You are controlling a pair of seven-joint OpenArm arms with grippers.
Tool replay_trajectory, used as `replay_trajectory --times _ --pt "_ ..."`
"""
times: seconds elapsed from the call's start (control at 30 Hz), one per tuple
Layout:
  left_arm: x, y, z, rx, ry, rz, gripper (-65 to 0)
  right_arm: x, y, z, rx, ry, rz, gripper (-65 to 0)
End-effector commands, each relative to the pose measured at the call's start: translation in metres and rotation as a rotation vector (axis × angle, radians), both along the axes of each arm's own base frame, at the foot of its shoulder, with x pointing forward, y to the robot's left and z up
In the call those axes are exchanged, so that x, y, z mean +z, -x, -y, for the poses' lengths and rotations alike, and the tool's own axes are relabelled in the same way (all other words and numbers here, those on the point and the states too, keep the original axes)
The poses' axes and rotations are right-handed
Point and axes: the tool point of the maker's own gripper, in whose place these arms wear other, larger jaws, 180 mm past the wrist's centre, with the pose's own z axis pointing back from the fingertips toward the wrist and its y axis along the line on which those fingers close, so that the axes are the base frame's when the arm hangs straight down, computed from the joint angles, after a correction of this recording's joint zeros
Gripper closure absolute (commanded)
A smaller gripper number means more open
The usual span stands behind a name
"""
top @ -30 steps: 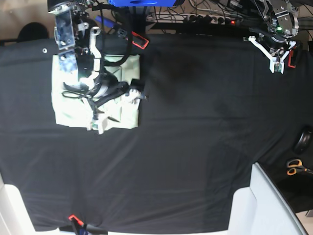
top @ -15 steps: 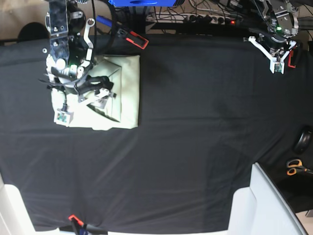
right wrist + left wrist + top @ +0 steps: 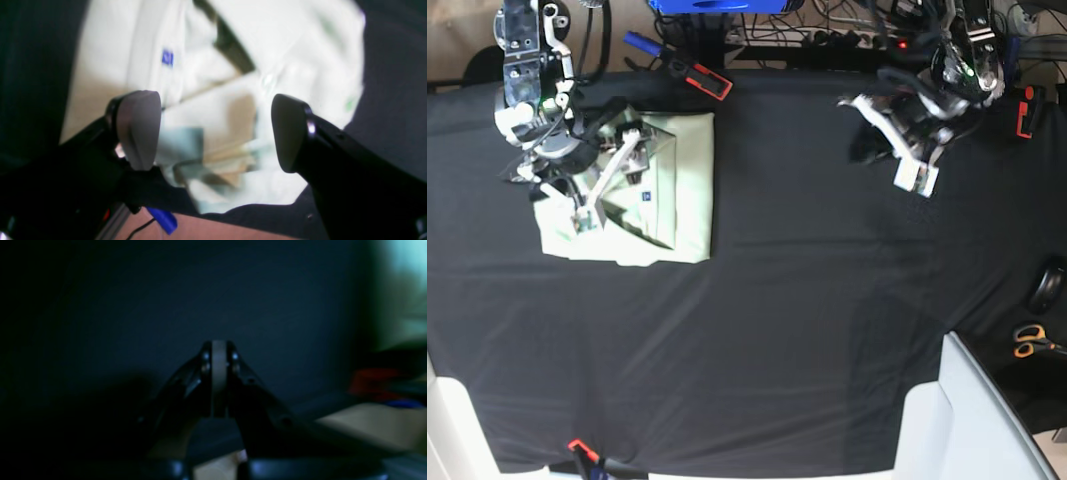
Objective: Fold the T-shirt properly
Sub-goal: 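Press and smooth the folded shirt's top with the right gripper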
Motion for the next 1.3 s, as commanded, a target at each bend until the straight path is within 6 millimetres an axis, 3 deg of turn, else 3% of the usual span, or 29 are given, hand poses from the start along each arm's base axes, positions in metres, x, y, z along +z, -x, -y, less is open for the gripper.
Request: replay_trajectory --times 0.0,0.17,0.33,0.4,0.47,0.57,0.63,0.73,0.87,0.97,1.1,1.27 --pt "0.005 0.000 -0.003 -0.002 0.008 0.007 0.0 0.004 -0.006 0.000 -0.008 -0.002 0.028 -49.2" --pt "0.005 -0.008 0.012 -0.014 0.059 0.018 0.0 -0.002 -0.003 0.000 0.001 0.001 0.023 -49.2" --pt "0.002 -0.010 0.059 -0.126 0.126 0.007 -1.0 -0.001 -0.001 0.003 -0.002 0.010 0.054 -49.2" --pt "0.005 -0.010 0.082 -0.159 0.164 0.011 -8.9 -0.001 -0.001 0.004 -0.003 0.012 0.054 -49.2" --pt "0.006 -0.012 0.089 -0.160 0.176 0.016 -17.8 0.000 0.000 0.002 0.002 0.009 0.054 -49.2" --pt "0.004 -0.012 0.086 -0.152 0.171 0.010 -19.3 0.004 0.004 0.000 0.007 0.005 0.060 -49.2" --pt "-0.005 -0.014 0.055 -0.069 0.130 -0.013 -13.8 0.010 0.002 -0.018 0.049 -0.017 0.078 -49.2" --pt "-0.026 -0.008 -0.039 0.219 0.031 -0.082 0.0 0.013 0.001 -0.059 0.149 -0.062 0.086 -48.9" --pt "-0.020 0.010 -0.142 0.417 -0.093 -0.090 0.0 0.021 -0.011 -0.091 0.227 -0.093 0.119 -48.8" --pt "-0.011 0.033 -0.200 0.511 -0.191 -0.108 0.0 0.018 -0.019 -0.100 0.232 -0.093 0.117 -48.8" --pt "-0.003 0.060 -0.243 0.546 -0.383 -0.162 0.0 0.002 -0.029 -0.109 0.210 -0.071 0.085 -48.8" --pt "-0.010 0.081 -0.252 0.577 -0.477 -0.213 0.0 -0.017 -0.034 -0.106 0.213 -0.043 0.044 -48.8"
